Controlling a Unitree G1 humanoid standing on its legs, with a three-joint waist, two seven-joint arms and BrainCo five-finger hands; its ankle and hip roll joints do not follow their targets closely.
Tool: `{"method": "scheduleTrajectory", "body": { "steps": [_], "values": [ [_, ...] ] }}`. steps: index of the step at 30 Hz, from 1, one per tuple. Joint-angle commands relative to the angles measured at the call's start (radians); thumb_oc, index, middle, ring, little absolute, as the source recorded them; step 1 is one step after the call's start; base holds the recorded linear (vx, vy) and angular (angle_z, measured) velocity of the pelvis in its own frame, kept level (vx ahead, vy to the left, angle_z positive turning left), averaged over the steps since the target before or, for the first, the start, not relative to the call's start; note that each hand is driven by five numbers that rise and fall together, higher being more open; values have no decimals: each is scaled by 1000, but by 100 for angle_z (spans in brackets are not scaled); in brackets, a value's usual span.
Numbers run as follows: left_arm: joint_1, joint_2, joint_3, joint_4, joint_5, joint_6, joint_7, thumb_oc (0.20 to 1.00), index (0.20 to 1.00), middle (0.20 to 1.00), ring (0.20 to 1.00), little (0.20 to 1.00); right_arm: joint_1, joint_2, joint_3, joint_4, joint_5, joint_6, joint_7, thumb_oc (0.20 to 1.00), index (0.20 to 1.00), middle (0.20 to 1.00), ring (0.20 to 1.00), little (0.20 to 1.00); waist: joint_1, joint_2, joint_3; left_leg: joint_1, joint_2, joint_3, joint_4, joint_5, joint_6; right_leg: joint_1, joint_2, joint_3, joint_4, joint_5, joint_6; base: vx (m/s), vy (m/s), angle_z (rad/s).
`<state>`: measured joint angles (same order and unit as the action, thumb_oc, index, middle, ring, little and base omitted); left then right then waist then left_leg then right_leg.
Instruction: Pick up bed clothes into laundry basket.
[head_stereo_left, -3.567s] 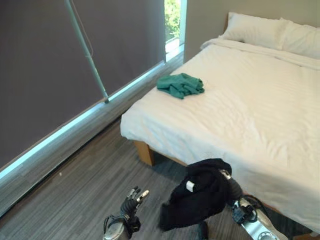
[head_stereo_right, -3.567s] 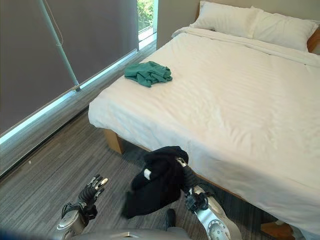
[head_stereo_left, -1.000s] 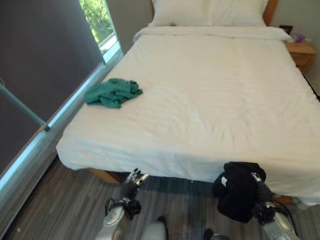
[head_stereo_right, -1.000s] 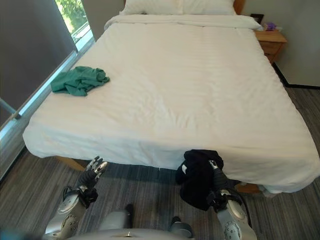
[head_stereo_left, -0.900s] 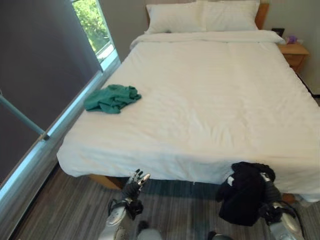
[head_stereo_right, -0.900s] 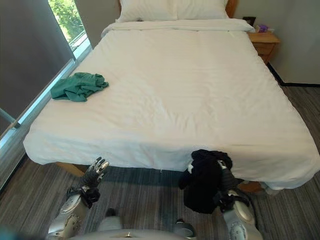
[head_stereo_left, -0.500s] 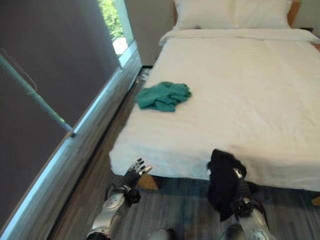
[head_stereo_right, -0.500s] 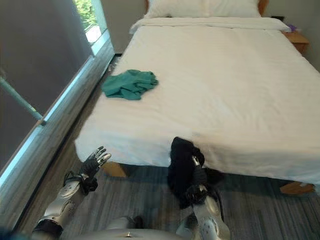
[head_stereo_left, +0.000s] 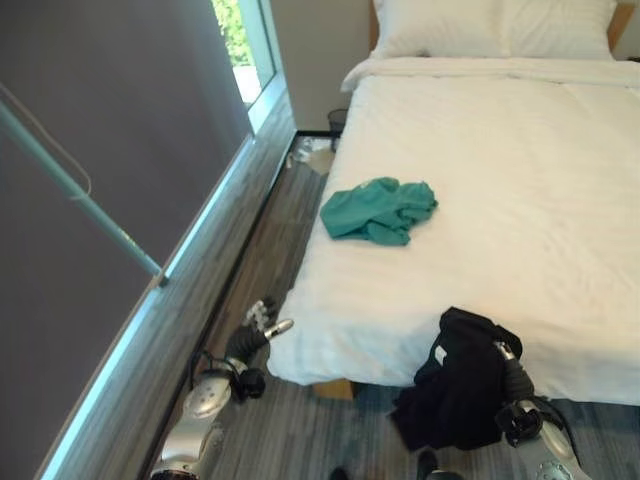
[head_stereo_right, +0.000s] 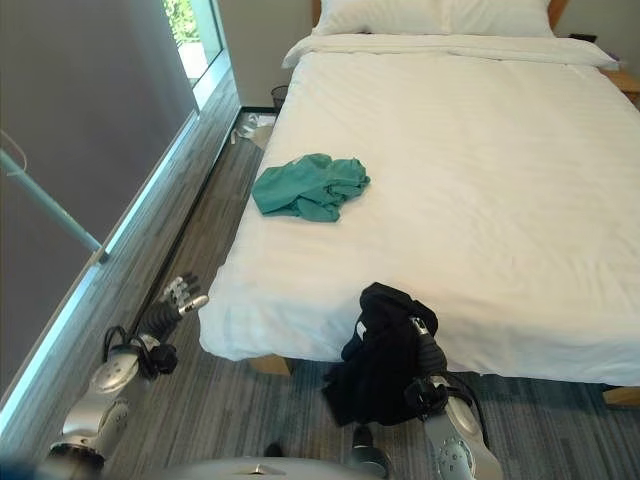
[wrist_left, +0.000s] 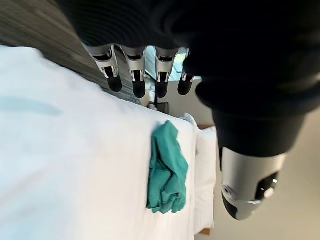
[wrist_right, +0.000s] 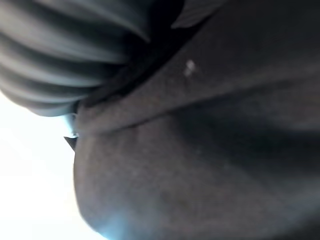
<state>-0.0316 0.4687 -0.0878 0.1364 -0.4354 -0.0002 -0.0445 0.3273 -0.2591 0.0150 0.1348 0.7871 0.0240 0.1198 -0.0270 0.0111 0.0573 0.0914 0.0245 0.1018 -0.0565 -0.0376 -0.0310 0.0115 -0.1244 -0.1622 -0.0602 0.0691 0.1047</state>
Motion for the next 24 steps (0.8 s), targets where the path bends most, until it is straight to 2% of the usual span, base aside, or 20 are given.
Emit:
{"method": "scheduleTrajectory", "body": {
  "steps": [1,5,7,8,9,10,11,12,14,15,16,18,20,24],
  "values": [
    [-129,45,-17,7,63,-56,-2,1000,1000,1000,1000,1000,-9,-35,-10,-67,9,-20,47,200,200,200,200,200,-32,-12,-16,11,64,6,-31,31,-36,9,1,-11,0,-25,34,44,-26,-13],
    [-270,110,-73,61,169,-51,-2,1000,1000,1000,1000,1000,18,-45,4,-74,7,-4,72,200,200,200,200,200,-56,-12,-21,18,69,22,-31,26,-42,16,9,6,-19,-20,41,41,-16,-17],
    [-434,156,-148,148,219,-41,13,1000,1000,1000,1000,1000,24,-61,9,-84,9,1,81,200,200,200,200,200,-77,-9,-13,7,71,32,-31,29,-45,3,13,17,-21,-14,46,-67,-10,-16],
    [-590,182,-223,249,227,-26,26,1000,1000,1000,1000,1000,23,-78,18,-92,12,4,81,200,200,200,200,200,-99,-7,8,-19,73,36,-31,40,-47,-24,14,24,-20,-4,49,-186,-12,-10],
    [-671,193,-256,301,223,-25,36,1000,1000,1000,1000,1000,20,-88,20,-97,15,4,82,200,200,200,200,200,-108,-7,19,-38,74,37,-31,45,-48,-45,15,29,-20,3,51,-174,-10,-15],
    [-678,193,-260,307,222,-27,36,1000,1000,1000,1000,1000,18,-86,19,-97,15,4,82,200,200,200,200,200,-106,-8,19,-40,74,37,-31,46,-48,-47,15,29,-19,3,51,-196,-11,-17],
    [-839,211,-328,432,221,-21,63,1000,1000,1000,1000,1000,19,-104,30,-95,24,4,83,200,200,200,200,200,-131,-7,43,-81,77,42,-31,62,-52,-92,16,37,-19,21,55,-132,-8,-17],
    [-847,210,-333,438,220,-24,63,1000,1000,1000,1000,1000,17,-102,29,-95,24,4,83,200,200,200,200,200,-130,-8,43,-84,77,42,-31,62,-52,-95,16,37,-19,22,55,-192,-12,-10],
    [-978,208,-373,571,164,-27,92,1000,1000,1000,1000,1000,10,-114,46,-96,33,3,85,200,200,200,200,200,-149,-9,67,-122,80,47,-31,77,-54,-141,17,47,-17,39,59,-141,-5,-6],
    [-1074,221,-416,642,173,-29,103,1000,1000,1000,1000,1000,6,-121,61,-93,37,2,87,200,200,200,200,200,-163,-9,85,-147,81,52,-31,86,-55,-170,18,56,-16,52,62,-192,19,-19],
    [-1219,275,-507,725,241,-36,125,1000,1000,1000,1000,1000,3,-131,73,-96,46,4,96,200,200,200,200,200,-185,-12,112,-182,85,68,-31,93,-59,-217,22,76,-16,69,69,-182,31,-24],
    [-1260,289,-519,766,237,-45,139,1000,1000,1000,1000,1000,7,-133,80,-103,53,5,107,200,200,200,200,200,-194,-21,120,-203,85,77,-31,100,-60,-244,23,87,-16,81,71,-84,16,-30],
    [-1380,315,-552,913,211,-51,157,1000,1000,1000,1000,1000,12,-147,111,-98,55,0,117,200,200,200,200,200,-218,-39,153,-256,93,104,-31,109,-64,-314,29,114,-18,108,79,-82,23,-52],
    [-1488,345,-591,1016,218,-55,194,1000,1000,1000,1000,1000,19,-147,139,-86,60,-9,123,200,200,200,200,200,-241,-52,178,-324,98,114,-31,122,-70,-387,31,129,-18,127,83,-64,5,-36]
  ]
}}
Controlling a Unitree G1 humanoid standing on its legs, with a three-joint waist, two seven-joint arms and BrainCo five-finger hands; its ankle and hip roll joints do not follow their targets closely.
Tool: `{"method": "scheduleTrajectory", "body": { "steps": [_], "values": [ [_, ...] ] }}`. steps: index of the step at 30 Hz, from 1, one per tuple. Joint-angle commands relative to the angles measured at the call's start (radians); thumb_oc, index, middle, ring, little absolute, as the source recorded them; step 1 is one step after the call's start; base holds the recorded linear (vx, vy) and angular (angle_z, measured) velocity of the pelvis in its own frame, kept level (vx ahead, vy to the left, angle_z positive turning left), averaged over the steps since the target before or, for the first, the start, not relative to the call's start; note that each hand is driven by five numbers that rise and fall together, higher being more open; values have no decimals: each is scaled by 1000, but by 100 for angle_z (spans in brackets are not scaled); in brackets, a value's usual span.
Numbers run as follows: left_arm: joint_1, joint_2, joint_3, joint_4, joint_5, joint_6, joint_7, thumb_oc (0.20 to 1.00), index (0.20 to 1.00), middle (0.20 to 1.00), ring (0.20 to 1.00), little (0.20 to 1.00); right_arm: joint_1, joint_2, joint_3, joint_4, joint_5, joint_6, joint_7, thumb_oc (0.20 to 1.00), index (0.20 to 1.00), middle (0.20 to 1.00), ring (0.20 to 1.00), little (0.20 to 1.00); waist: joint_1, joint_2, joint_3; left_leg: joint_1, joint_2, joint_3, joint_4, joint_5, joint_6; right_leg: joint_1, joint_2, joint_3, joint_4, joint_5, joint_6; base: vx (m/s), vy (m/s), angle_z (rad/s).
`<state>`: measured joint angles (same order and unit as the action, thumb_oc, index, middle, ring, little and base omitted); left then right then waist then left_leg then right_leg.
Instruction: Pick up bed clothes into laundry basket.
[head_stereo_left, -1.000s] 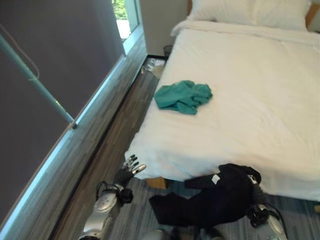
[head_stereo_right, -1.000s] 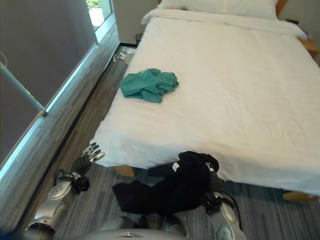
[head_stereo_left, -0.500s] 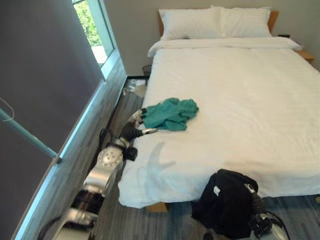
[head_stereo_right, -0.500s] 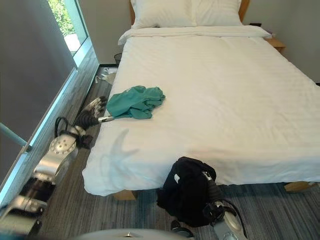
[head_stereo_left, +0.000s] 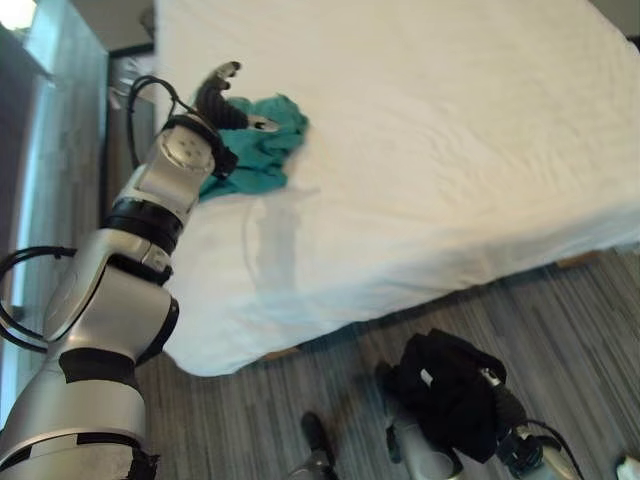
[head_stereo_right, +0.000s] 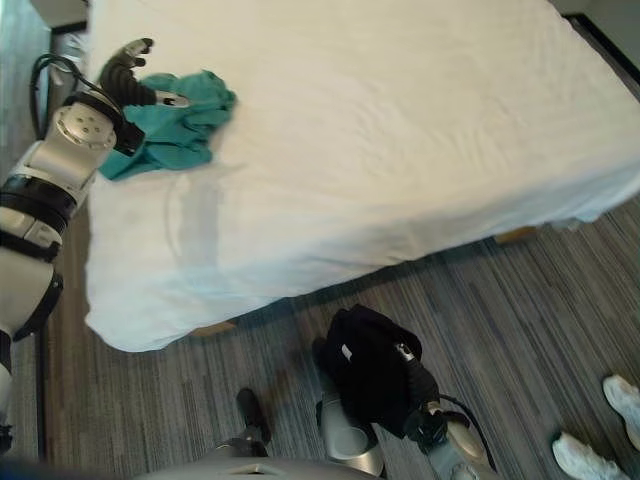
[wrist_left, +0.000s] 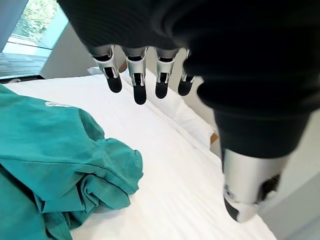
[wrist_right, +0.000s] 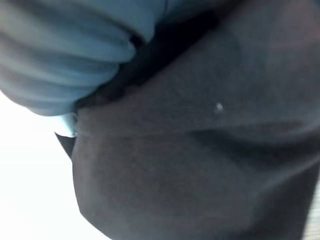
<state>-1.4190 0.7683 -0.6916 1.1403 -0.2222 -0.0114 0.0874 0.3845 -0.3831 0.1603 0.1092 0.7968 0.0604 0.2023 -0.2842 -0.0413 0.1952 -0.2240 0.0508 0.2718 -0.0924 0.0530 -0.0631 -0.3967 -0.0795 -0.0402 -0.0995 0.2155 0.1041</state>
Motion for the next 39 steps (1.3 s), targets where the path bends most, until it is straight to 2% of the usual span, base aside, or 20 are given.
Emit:
{"method": "scheduleTrajectory", "body": {
  "steps": [1,5,6,10,13,17,18,19,24,25,26,27,28,29,30,35,36,37,39],
  "values": [
    [-130,48,0,17,6,-45,69,1000,1000,1000,1000,1000,-36,-22,-3,-57,54,-48,43,200,200,200,200,200,11,-1,50,-29,70,-57,5,34,-40,0,-13,7,22,-12,83,-111,19,-15],
    [-226,82,-61,50,28,-52,97,1000,1000,1000,1000,1000,-38,-22,12,-35,56,-59,46,200,200,200,200,200,2,-2,63,-96,72,-56,5,44,-43,-69,-14,4,22,2,84,-70,-7,-2],
    [-288,105,-104,64,36,-55,112,1000,1000,1000,1000,1000,-38,-29,15,-40,57,-76,50,200,200,200,200,200,-5,-3,73,-137,73,-56,5,51,-45,-115,-15,1,23,9,85,-62,-21,-6],
    [-363,153,-163,52,82,-64,186,1000,1000,1000,1000,1000,-24,-32,13,-52,72,-110,46,200,200,200,200,200,-3,8,83,-211,73,-67,5,62,-46,-180,-24,-11,22,21,87,-30,-19,-1],
    [-424,184,-251,63,191,-49,230,1000,1000,1000,1000,1000,-15,-41,17,-56,81,-129,53,200,200,200,200,200,8,21,93,-250,68,-82,5,66,-44,-213,-30,-24,22,24,86,-21,-12,7],
    [-445,195,-254,105,182,-38,242,1000,1000,1000,1000,1000,-9,-43,31,-52,106,-138,51,200,200,200,200,200,18,32,102,-282,63,-97,5,72,-45,-236,-35,-35,19,25,87,10,1,9],
    [-448,198,-257,112,181,-34,241,1000,1000,1000,1000,1000,-6,-48,33,-57,106,-137,54,200,200,200,200,200,25,41,97,-274,68,-108,5,40,-50,-225,-32,-32,17,0,97,-7,-10,4],
    [-454,204,-253,119,169,-36,242,1000,1000,1000,1000,1000,-1,-52,33,-64,107,-137,58,200,200,200,200,200,24,36,103,-289,60,-103,5,72,-45,-238,-37,-37,19,23,87,-3,-5,5],
    [-459,211,-256,108,151,-40,252,1000,1000,1000,1000,1000,8,-74,41,-59,114,-136,62,200,200,200,200,200,42,51,101,-304,54,-119,5,71,-45,-241,-42,-50,18,17,87,-18,-6,7],
    [-457,207,-257,105,152,-41,252,1000,1000,1000,1000,1000,4,-78,45,-58,114,-138,61,200,200,200,200,200,43,52,103,-307,53,-123,5,72,-45,-243,-43,-51,18,17,86,85,29,5],
    [-456,207,-258,105,152,-41,251,1000,1000,1000,1000,1000,4,-78,46,-58,114,-137,61,200,200,200,200,200,47,58,95,-296,58,-133,5,41,-50,-232,-38,-46,17,-7,95,82,28,8],
    [-450,200,-262,102,159,-38,244,1000,1000,1000,1000,1000,0,-84,48,-57,116,-138,60,200,200,200,200,200,48,57,99,-301,57,-136,5,42,-50,-234,-39,-48,17,-7,95,-18,0,11],
    [-445,188,-284,108,187,-32,211,1000,1000,1000,1000,1000,-9,-96,48,-57,111,-139,61,200,200,200,200,200,43,48,112,-319,51,-129,5,74,-44,-251,-44,-54,17,19,86,-19,-1,11],
    [-445,188,-286,108,186,-32,210,1000,1000,1000,1000,1000,-9,-95,49,-56,111,-139,60,200,200,200,200,200,47,54,105,-308,56,-138,5,43,-49,-240,-38,-49,16,-6,95,-30,9,15],
    [-427,171,-306,137,219,-22,148,1000,1000,1000,1000,1000,-11,-102,49,-53,107,-136,64,200,200,200,200,200,41,46,114,-315,59,-139,5,43,-50,-248,-37,-48,16,-4,96,64,28,12],
    [-362,133,-316,146,293,-17,96,1000,1000,1000,1000,1000,1,-104,61,-47,91,-129,73,200,200,200,200,200,27,31,124,-331,65,-143,5,46,-49,-264,-33,-44,16,2,96,-14,2,-1],
    [-342,122,-314,139,308,-18,88,570,570,570,570,570,2,-104,64,-47,89,-129,74,200,200,200,200,200,24,29,127,-335,65,-143,5,48,-49,-269,-32,-43,16,2,95,-33,7,-4],
    [-293,88,-304,122,339,-17,72,200,200,200,200,200,0,-109,74,-47,84,-129,78,200,200,200,200,200,20,20,132,-342,66,-146,5,50,-48,-275,-30,-42,17,3,94,-39,11,-2],
    [-248,60,-293,99,367,-17,55,200,200,200,200,200,-9,-114,83,-43,76,-128,82,200,200,200,200,200,20,15,137,-342,66,-149,5,50,-48,-276,-29,-40,18,4,93,-29,5,2]
  ]
}}
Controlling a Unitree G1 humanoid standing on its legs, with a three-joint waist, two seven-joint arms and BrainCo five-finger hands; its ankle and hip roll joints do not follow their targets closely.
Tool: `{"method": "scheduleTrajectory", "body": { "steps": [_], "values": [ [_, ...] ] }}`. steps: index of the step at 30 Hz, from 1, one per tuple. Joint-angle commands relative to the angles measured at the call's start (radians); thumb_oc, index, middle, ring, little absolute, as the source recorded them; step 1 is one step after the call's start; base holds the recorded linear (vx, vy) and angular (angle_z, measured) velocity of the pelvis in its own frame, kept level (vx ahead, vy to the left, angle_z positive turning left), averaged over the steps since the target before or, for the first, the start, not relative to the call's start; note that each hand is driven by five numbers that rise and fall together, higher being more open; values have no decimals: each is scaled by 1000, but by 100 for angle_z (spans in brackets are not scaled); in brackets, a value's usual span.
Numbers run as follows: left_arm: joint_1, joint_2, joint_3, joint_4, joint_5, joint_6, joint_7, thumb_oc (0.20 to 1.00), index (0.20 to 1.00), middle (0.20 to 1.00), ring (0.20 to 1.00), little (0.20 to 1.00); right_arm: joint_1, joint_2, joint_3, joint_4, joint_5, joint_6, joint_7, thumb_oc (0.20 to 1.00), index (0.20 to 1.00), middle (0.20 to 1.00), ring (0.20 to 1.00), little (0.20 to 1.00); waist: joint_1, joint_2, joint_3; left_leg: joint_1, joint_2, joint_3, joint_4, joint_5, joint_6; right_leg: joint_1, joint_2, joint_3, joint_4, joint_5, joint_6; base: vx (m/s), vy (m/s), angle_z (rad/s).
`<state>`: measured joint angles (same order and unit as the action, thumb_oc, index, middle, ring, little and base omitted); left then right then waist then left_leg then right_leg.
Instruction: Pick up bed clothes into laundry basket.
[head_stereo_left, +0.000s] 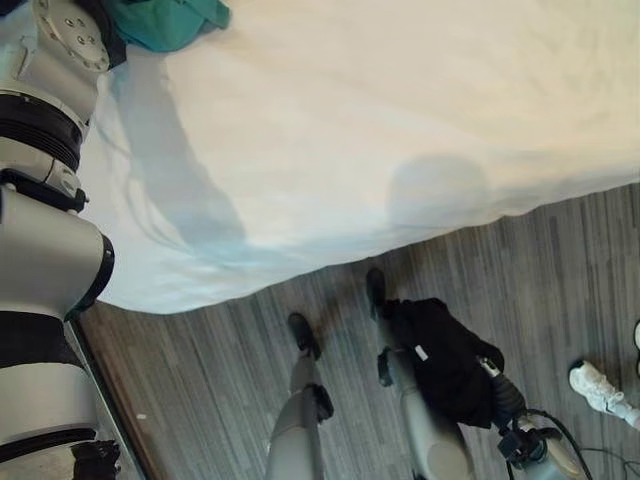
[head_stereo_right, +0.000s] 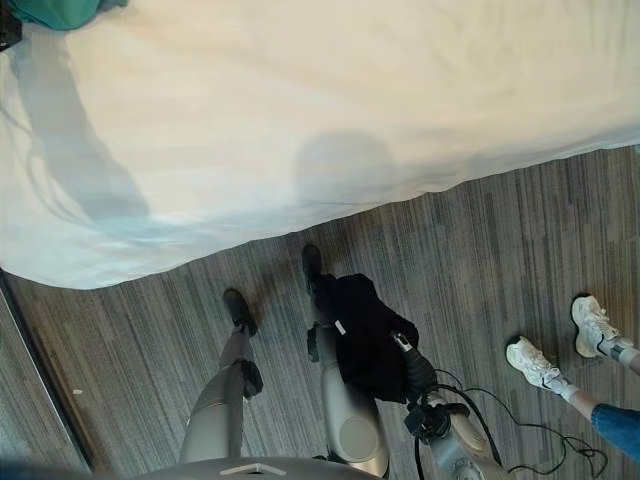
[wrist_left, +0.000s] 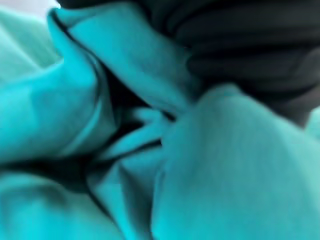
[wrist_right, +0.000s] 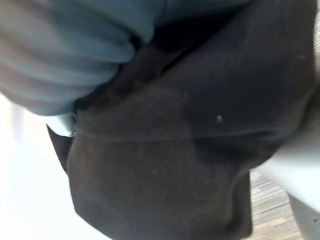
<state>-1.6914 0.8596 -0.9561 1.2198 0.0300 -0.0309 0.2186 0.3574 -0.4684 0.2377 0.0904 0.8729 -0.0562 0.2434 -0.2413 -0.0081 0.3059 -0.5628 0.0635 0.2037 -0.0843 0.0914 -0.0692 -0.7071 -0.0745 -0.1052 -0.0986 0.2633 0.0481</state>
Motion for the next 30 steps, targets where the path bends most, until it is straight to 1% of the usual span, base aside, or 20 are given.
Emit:
{"method": "scheduleTrajectory", "body": {
  "steps": [1,2,5,6,7,8,11,12,13,14,15,17,18,19,20,22,23,24,27,30],
  "values": [
    [26,-31,-28,18,115,3,-76,200,200,200,200,200,19,-29,5,-24,0,-12,41,200,200,200,200,200,-23,-18,25,-3,54,-81,-3,12,-42,34,-34,25,17,-44,149,-106,-23,4],
    [49,-49,-15,-4,127,4,-77,200,200,200,200,200,14,-30,8,-21,-6,-14,39,200,200,200,200,200,-27,-27,35,-13,47,-75,-3,45,-36,25,-40,19,19,-20,140,-110,-23,4],
    [134,-77,12,-151,162,-2,-76,200,200,200,200,200,-1,-36,7,-21,-12,-19,38,200,200,200,200,200,-14,-25,43,0,43,-80,-3,45,-36,43,-42,14,20,-24,139,-70,-4,4],
    [261,-57,98,-339,97,-12,-83,200,200,200,200,200,-10,-30,-5,-18,-26,-24,32,200,200,200,200,200,7,-22,50,22,37,-84,-3,43,-35,70,-46,5,21,-28,138,-32,-6,5],
    [266,-55,102,-342,97,-11,-83,200,200,200,200,200,-9,-32,-4,-18,-26,-24,32,200,200,200,200,200,5,-20,50,23,37,-85,-3,42,-35,71,-46,5,21,-28,138,-29,-1,-3],
    [461,-42,232,-518,-8,-30,-99,200,200,200,200,200,-17,-17,-18,-12,-51,-29,18,200,200,200,200,200,30,-14,52,61,31,-87,-3,38,-34,112,-51,-4,22,-35,136,-2,5,-6],
    [669,-41,354,-662,-67,-39,-128,200,200,200,200,200,-21,-2,-34,0,-85,-35,4,200,200,200,200,200,51,-5,47,110,24,-89,-3,31,-33,165,-54,-12,22,-45,131,5,6,-4],
    [789,-59,431,-717,-106,-43,-147,200,200,200,200,200,-23,1,-44,4,-102,-36,-2,200,200,200,200,200,59,0,44,139,21,-89,-3,26,-33,195,-57,-14,22,-51,130,64,28,14],
    [1045,-126,570,-808,-239,-64,-166,200,200,200,200,200,-32,28,-65,22,-148,-38,-28,200,200,200,200,200,84,12,22,201,12,-92,-3,15,-31,266,-67,-23,23,-64,127,53,16,20],
    [1049,-126,573,-811,-238,-63,-166,200,200,200,200,200,-31,26,-64,21,-148,-38,-28,200,200,200,200,200,82,12,23,203,12,-92,-3,15,-31,268,-67,-24,23,-64,127,127,56,23],
    [1268,-201,688,-887,-369,-90,-177,200,200,200,200,200,-43,33,-79,31,-182,-35,-38,200,200,200,200,200,101,23,-3,259,5,-97,-3,8,-29,330,-73,-33,26,-82,124,137,59,20],
    [1490,-273,773,-976,-478,-94,-206,200,200,200,200,200,-49,47,-100,24,-199,-30,-46,200,200,200,200,200,127,34,-36,328,-3,-103,-3,-6,-19,404,-73,-38,34,-110,117,174,49,14],
    [1552,-294,783,-994,-480,-89,-223,200,200,200,200,200,-50,53,-107,31,-206,-29,-46,200,200,200,200,200,135,36,-51,361,-1,-105,-3,-14,-17,435,-74,-42,38,-125,115,213,25,6],
    [1672,-329,840,-1026,-532,-82,-246,200,200,200,200,200,-58,61,-126,36,-219,-12,-39,200,200,200,200,200,154,38,-94,425,1,-111,-3,-27,-10,496,-73,-48,53,-157,112,159,19,24],
    [1673,-329,841,-1027,-532,-82,-246,200,200,200,200,200,-58,61,-126,36,-219,-12,-39,200,200,200,200,200,153,38,-96,422,0,-112,-3,-25,-10,494,-74,-48,52,-154,112,145,16,23],
    [1790,-414,871,-1046,-631,-61,-276,200,200,200,200,200,-79,55,-127,40,-252,5,-32,200,200,200,200,200,188,38,-155,498,2,-127,-1,-35,2,569,-77,-64,85,-195,106,98,-23,21],
    [1792,-414,872,-1049,-631,-60,-275,200,200,200,200,200,-78,54,-126,40,-252,5,-32,200,200,200,200,200,186,38,-154,500,2,-128,-1,-36,2,571,-77,-65,86,-196,106,147,-43,20],
    [1844,-448,881,-1074,-647,-50,-277,200,200,200,200,200,-74,51,-137,28,-270,15,-30,200,200,200,200,200,201,34,-188,543,0,-141,7,-50,8,624,-81,-76,97,-218,101,105,-16,30],
    [1865,-495,864,-1067,-685,-31,-290,200,200,200,200,200,-87,59,-139,32,-269,22,-39,200,200,200,200,200,216,30,-214,577,-3,-153,14,-62,15,666,-84,-88,109,-236,98,73,-20,33],
    [1905,-556,844,-1099,-704,-16,-287,200,200,200,200,200,-116,72,-131,28,-271,26,-60,200,200,200,200,200,249,19,-268,632,-1,-145,13,-83,22,727,-86,-109,97,-246,101,60,-25,11]
  ]
}}
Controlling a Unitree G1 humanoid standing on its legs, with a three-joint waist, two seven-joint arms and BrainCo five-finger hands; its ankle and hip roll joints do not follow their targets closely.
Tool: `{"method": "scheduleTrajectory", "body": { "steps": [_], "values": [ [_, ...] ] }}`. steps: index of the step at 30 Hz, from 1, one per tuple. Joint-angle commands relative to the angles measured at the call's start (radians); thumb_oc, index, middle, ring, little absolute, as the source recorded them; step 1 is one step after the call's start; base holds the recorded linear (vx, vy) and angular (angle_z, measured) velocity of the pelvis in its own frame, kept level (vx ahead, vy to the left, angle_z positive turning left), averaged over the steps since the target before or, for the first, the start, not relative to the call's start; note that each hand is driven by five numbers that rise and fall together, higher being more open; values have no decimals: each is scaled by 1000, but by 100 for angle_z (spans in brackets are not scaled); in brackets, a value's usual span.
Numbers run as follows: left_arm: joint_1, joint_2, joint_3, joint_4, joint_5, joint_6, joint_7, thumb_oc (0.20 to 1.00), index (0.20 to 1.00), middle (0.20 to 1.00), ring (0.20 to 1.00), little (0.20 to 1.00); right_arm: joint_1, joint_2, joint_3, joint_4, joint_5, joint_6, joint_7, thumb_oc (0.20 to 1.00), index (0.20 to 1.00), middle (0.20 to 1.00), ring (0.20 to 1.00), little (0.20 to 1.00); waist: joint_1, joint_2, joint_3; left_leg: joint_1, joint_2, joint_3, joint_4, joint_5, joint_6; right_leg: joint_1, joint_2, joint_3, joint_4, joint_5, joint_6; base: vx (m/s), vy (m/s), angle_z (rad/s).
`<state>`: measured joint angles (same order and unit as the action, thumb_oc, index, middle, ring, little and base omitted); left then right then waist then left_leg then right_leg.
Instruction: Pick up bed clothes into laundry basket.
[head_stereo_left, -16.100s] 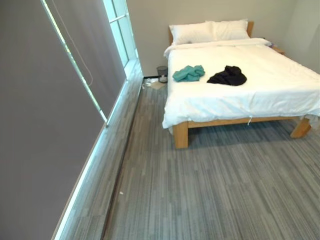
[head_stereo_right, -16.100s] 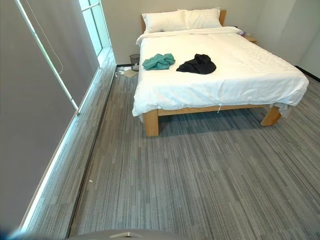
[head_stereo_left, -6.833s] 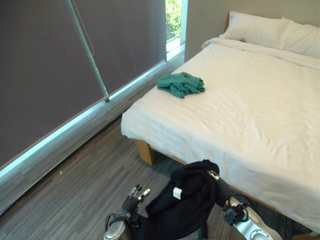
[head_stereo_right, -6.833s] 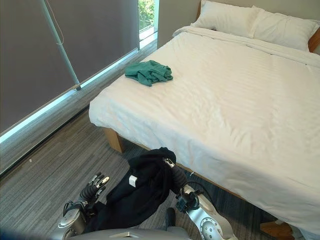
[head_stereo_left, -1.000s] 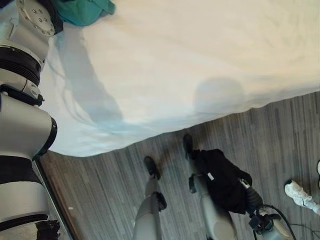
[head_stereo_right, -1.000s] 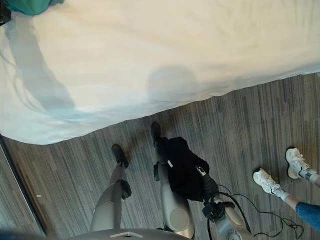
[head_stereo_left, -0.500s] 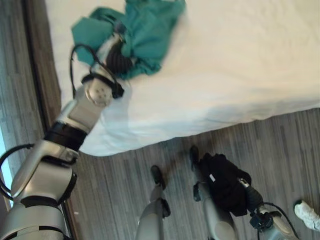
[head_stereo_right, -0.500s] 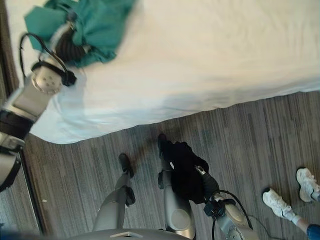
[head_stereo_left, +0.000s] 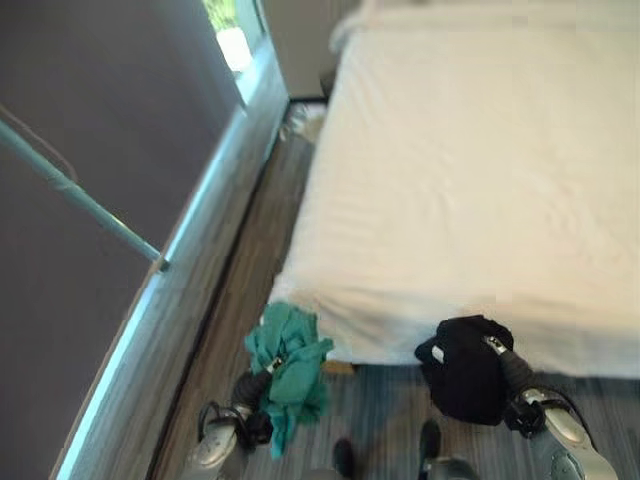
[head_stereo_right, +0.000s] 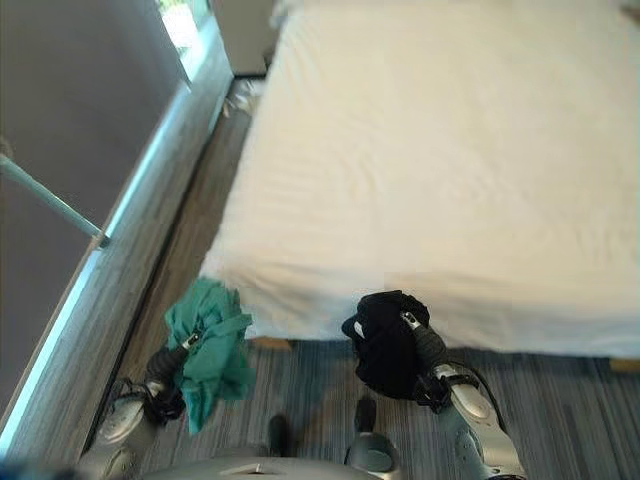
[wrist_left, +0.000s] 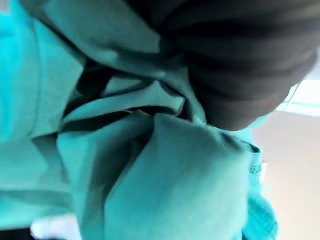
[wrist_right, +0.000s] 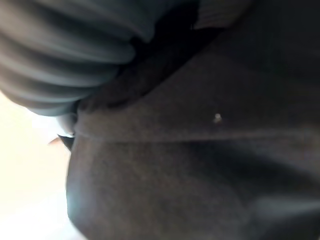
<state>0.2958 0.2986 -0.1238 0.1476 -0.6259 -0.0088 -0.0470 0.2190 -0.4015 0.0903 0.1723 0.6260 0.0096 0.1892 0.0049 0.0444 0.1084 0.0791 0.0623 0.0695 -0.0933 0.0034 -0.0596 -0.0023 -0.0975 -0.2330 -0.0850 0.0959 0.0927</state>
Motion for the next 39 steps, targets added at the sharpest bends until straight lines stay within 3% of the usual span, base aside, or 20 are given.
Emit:
{"method": "scheduleTrajectory", "body": {
  "steps": [1,5,6,14,17,18,19,20,21,22,24,26,27,30,32,33,35,36,37,39],
  "values": [
    [-81,5,12,-27,-48,-38,-22,200,200,200,200,200,23,5,16,-54,-24,-40,-6,200,200,200,200,200,3,-33,-70,-9,1,-10,22,5,12,23,-63,19,83,-79,56,62,-39,-4],
    [-88,9,6,-20,-19,-34,-20,200,200,200,200,200,-6,21,44,-64,-8,-42,-12,200,200,200,200,200,25,-44,-100,24,9,-8,24,-3,12,65,-56,-2,86,-100,53,23,-27,-6],
    [-130,17,313,-170,85,-167,122,200,200,200,200,200,-80,65,-264,-116,-70,-134,-183,200,200,200,200,200,-56,-55,-34,-7,-50,-62,34,-24,39,-75,-62,176,100,-13,56,0,0,0],
    [-267,150,338,-134,143,-189,146,200,200,200,200,200,-42,44,-348,-143,-82,-162,-202,200,200,200,200,200,-142,-64,-29,20,-55,-4,58,-64,50,-92,-67,274,80,38,83,-18,54,-25],
    [-351,181,326,-123,159,-208,165,200,200,200,200,200,-13,48,-420,-168,-128,-181,-219,200,200,200,200,200,-201,-78,2,-1,-56,91,46,-62,53,-184,-55,344,51,139,127,-212,37,-75],
    [-365,182,341,-129,148,-220,191,200,200,200,200,200,-16,59,-431,-182,-125,-199,-244,200,200,200,200,200,-184,-67,25,-35,-15,183,79,-58,44,-209,-71,176,96,76,109,-210,-39,-125],
    [-366,182,341,-129,148,-219,192,200,200,200,200,200,-17,60,-432,-183,-125,-199,-244,200,200,200,200,200,-182,-69,24,-41,-14,185,83,-55,42,-217,-71,178,103,76,106,-388,-29,-215],
    [-341,172,356,-141,147,-217,185,200,200,200,200,200,-12,68,-420,-184,-119,-214,-250,200,200,200,200,200,-144,-52,28,-42,23,290,91,-42,36,-154,-131,-57,184,-6,79,-213,-10,-233],
    [-341,172,356,-141,148,-217,185,200,200,200,200,200,-12,68,-420,-184,-119,-214,-250,200,200,200,200,200,-144,-52,30,-41,23,290,90,-42,36,-153,-131,-57,185,-7,79,-293,42,-236],
    [-321,158,359,-147,152,-216,170,200,200,200,200,200,-6,68,-406,-182,-134,-208,-240,200,200,200,200,200,-140,-42,22,-31,40,361,88,-47,38,-86,-142,-117,263,-76,75,-172,29,-175],
    [-293,136,363,-175,128,-219,159,200,200,200,200,200,-29,52,-388,-171,-155,-208,-259,200,200,200,200,200,-112,-42,17,-20,63,486,92,-37,47,-59,-180,-184,356,-89,77,-243,-22,-225],
    [-281,126,364,-184,120,-215,152,200,200,200,200,200,-49,51,-373,-174,-152,-208,-266,200,200,200,200,200,-96,-46,9,-22,75,523,96,-33,41,-48,-189,-211,339,-88,79,-119,-125,-239],
    [-248,99,359,-183,95,-205,138,200,200,200,200,200,-71,59,-336,-186,-140,-207,-260,200,200,200,200,200,-70,-61,-7,-14,105,594,107,-8,15,-17,-161,-282,223,-99,64,-49,-168,-201],
    [-271,71,294,-144,94,-186,113,200,200,200,200,200,-33,74,-340,-209,-115,-210,-259,200,200,200,200,200,-95,-81,-14,-30,168,605,176,31,-34,14,-88,-203,122,-118,41,51,-458,-146],
    [-298,59,262,-131,90,-186,111,200,200,200,200,200,-28,68,-345,-224,-115,-208,-263,200,200,200,200,200,-99,-80,-10,-49,225,599,249,56,-70,28,-49,-186,101,-130,19,86,-271,-15],
    [-322,46,224,-127,66,-189,113,200,200,200,200,200,-36,58,-325,-229,-100,-217,-265,200,200,200,200,200,-85,-83,5,-81,214,451,315,89,-85,46,-13,-126,84,-157,-3,62,-143,-40],
    [-317,26,181,-129,65,-185,110,200,200,200,200,200,-85,27,-281,-185,-99,-218,-265,200,200,200,200,200,-16,-99,32,-156,78,124,299,38,-30,44,0,-36,92,-150,-18,81,-135,-135],
    [-318,26,182,-129,65,-185,110,200,200,200,200,200,-87,27,-281,-183,-99,-219,-265,200,200,200,200,200,-18,-100,31,-159,76,123,298,41,-28,41,-2,-37,93,-148,-17,194,-137,-187],
    [-297,11,156,-125,51,-178,92,200,200,200,200,200,-106,24,-245,-160,-78,-212,-245,200,200,200,200,200,11,-112,38,-180,13,-41,269,7,-19,50,14,47,88,-148,-15,193,-120,-168],
    [-279,11,154,-130,58,-176,74,200,200,200,200,200,-91,24,-235,-156,-75,-203,-220,200,200,200,200,200,11,-118,29,-201,-15,-87,236,11,-15,52,25,77,71,-140,-15,204,-105,-136]
  ]
}}
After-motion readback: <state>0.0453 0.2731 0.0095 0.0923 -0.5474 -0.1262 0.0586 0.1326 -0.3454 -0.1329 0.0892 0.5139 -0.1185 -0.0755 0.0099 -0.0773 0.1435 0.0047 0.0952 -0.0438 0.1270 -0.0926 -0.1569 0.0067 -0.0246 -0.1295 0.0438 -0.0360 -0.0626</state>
